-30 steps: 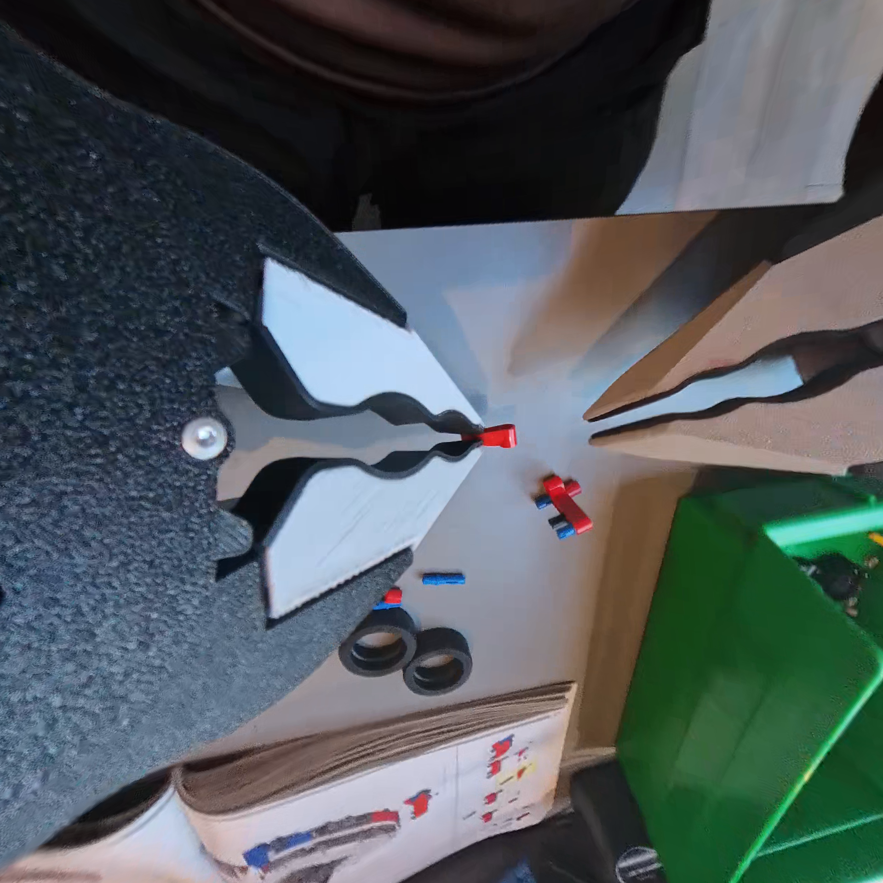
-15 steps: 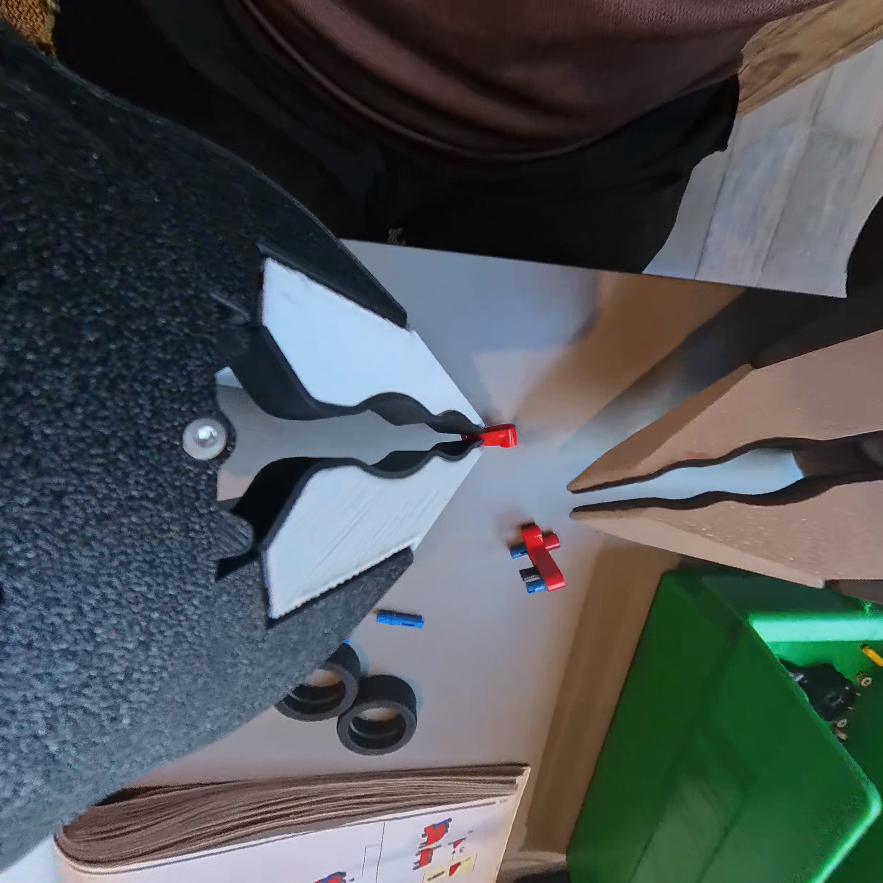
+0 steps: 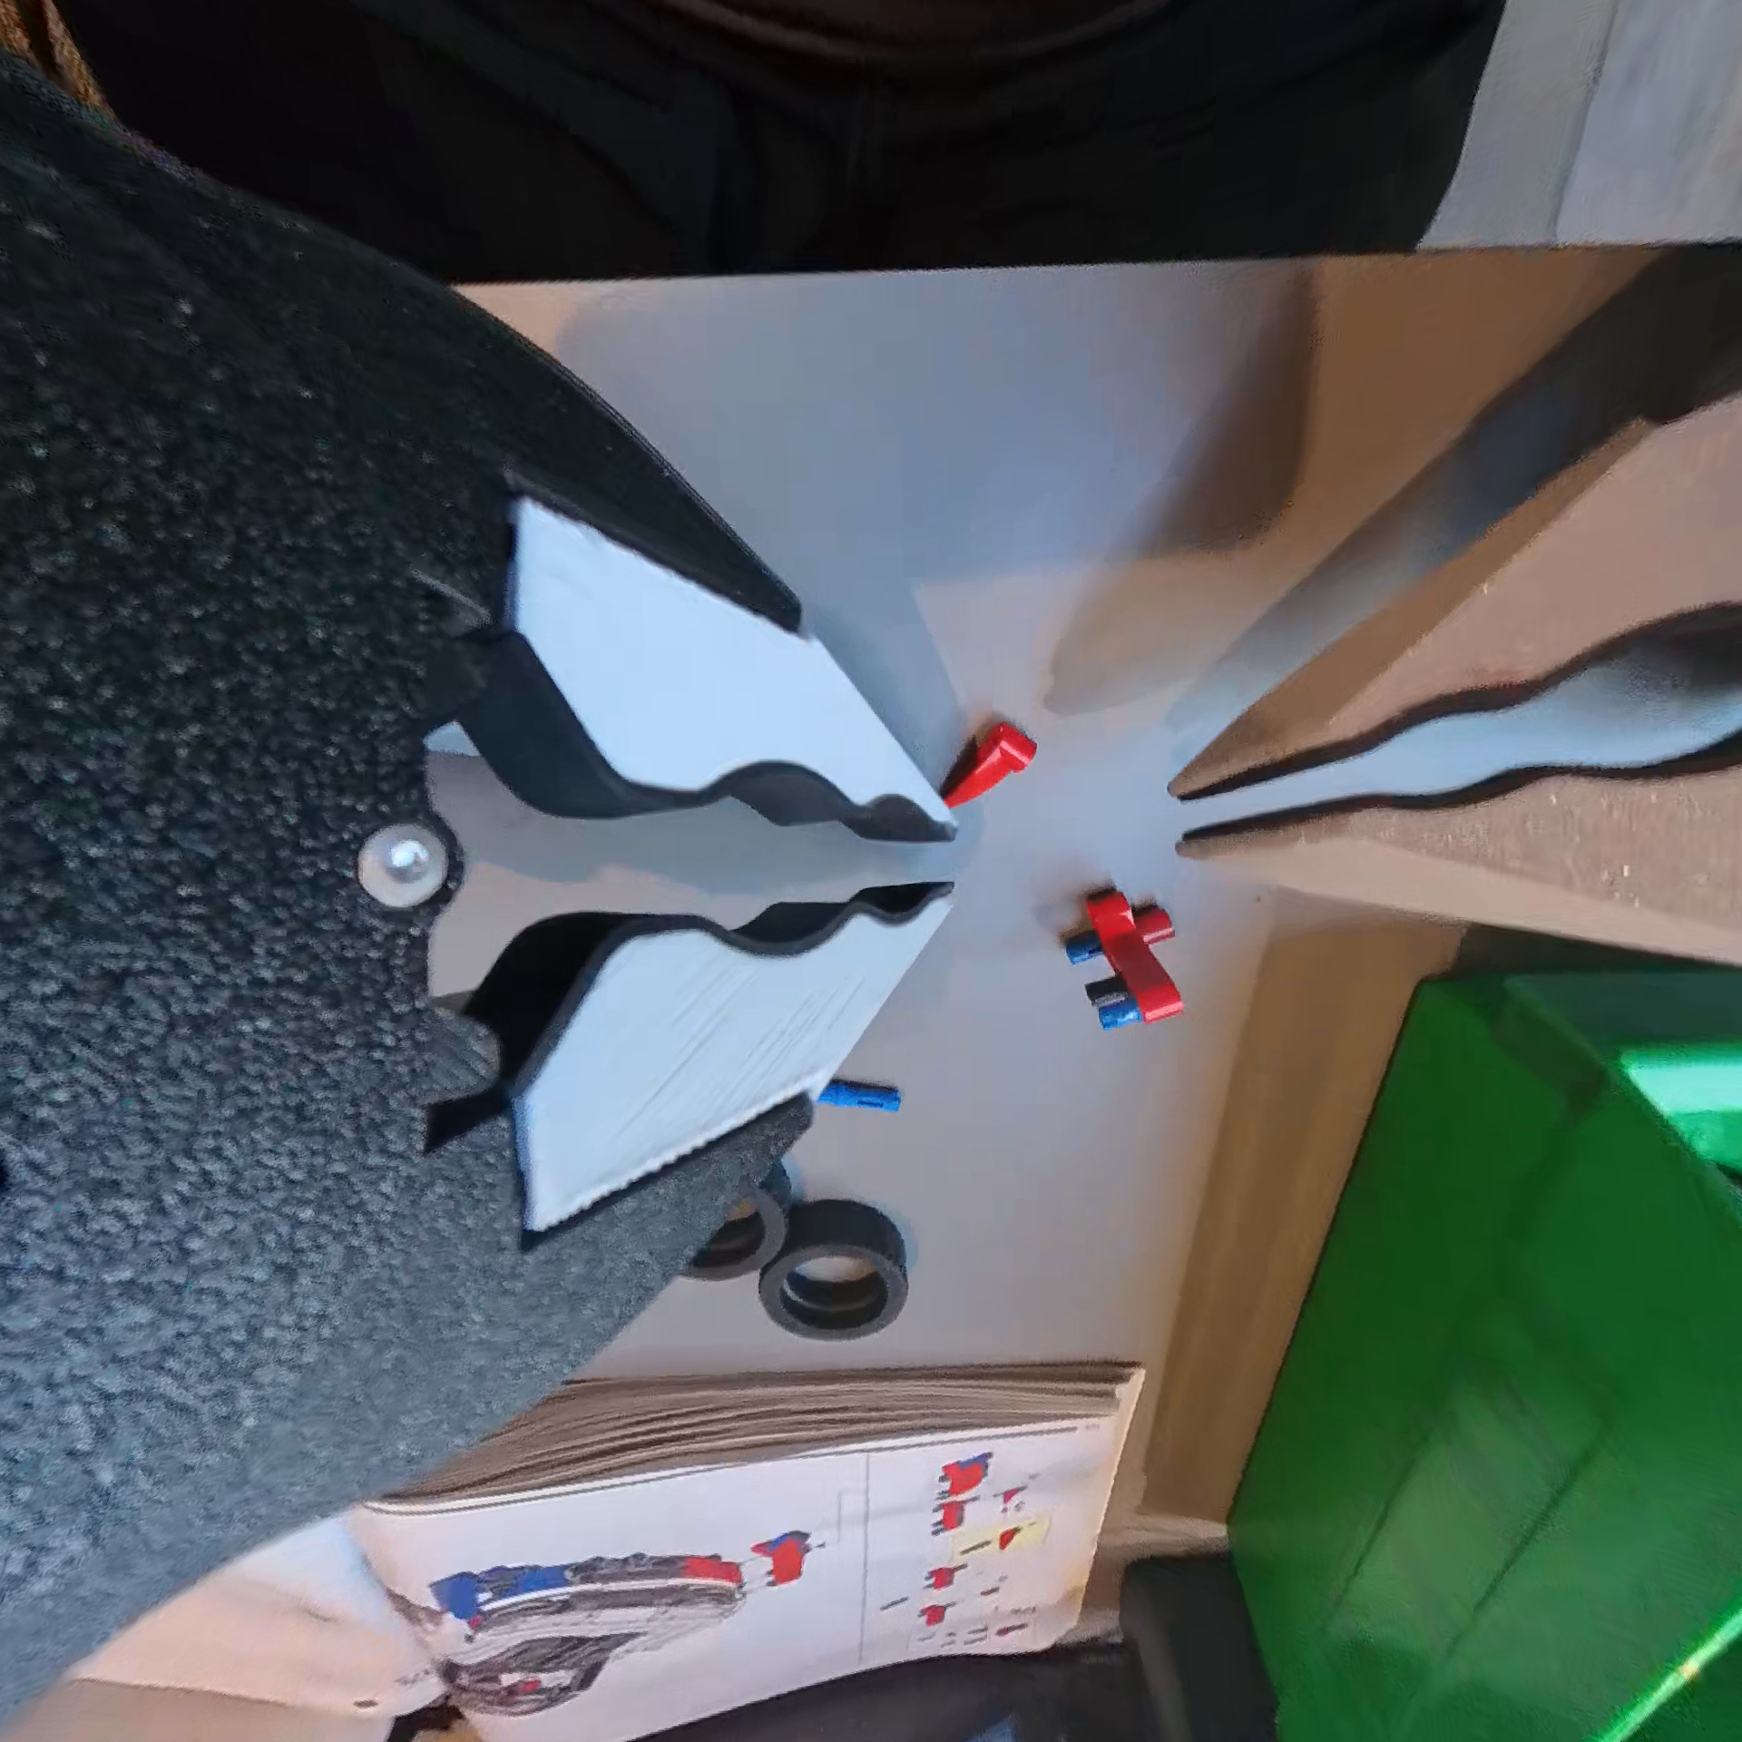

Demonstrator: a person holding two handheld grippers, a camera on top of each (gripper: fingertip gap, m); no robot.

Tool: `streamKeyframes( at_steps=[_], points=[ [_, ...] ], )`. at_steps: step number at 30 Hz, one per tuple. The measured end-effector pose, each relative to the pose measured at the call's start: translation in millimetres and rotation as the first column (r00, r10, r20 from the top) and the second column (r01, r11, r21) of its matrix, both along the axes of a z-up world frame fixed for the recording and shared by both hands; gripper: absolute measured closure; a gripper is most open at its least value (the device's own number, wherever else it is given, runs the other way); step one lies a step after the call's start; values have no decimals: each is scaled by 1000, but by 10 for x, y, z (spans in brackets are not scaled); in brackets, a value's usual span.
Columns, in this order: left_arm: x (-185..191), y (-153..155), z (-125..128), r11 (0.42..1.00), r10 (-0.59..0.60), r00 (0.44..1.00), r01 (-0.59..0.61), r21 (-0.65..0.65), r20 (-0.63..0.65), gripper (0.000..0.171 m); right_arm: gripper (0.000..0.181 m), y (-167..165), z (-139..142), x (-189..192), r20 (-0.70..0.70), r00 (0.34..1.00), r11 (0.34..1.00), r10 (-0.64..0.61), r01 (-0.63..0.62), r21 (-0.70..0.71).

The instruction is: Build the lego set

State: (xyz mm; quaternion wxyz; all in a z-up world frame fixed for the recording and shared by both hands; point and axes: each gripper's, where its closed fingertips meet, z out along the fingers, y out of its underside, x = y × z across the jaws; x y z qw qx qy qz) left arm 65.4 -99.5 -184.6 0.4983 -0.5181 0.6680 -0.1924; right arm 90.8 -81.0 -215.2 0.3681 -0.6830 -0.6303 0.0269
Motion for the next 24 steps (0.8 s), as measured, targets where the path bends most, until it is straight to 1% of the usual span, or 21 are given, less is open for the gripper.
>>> streamKeyframes(
  at_steps=[1,5,7,9,11,14,16,20,24],
  points=[
    [1,-1,-3,1000,0,1000,0,3,-2,170,174,30,8,9,-7,1000,1000,-27,27,5],
    [-1,4,-1,1000,5,1000,-5,13,0,170,177,234,97,179,-61,973,974,-224,225,2],
    [-2,2,5,1000,5,1000,-5,15,4,170,180,362,155,378,-75,933,936,-351,351,-5],
    [-2,2,7,1000,5,1000,-5,16,6,170,180,481,172,593,-77,873,876,-482,481,-30],
    [-2,3,2,1000,6,1000,-6,17,2,170,179,543,167,672,-72,831,834,-552,549,-62],
    [-2,3,3,1000,7,1000,-7,19,3,169,181,618,172,688,-21,812,812,-583,583,-2],
    [-4,2,9,1000,6,1000,-6,20,7,170,181,636,127,698,21,804,804,-594,594,17],
    [-7,-8,23,1000,0,1000,-1,20,16,169,181,626,39,736,51,789,790,-612,613,-7],
    [-9,-16,34,1000,-6,1000,6,10,23,169,181,614,-33,698,45,793,791,-607,609,-61]
  ],
)
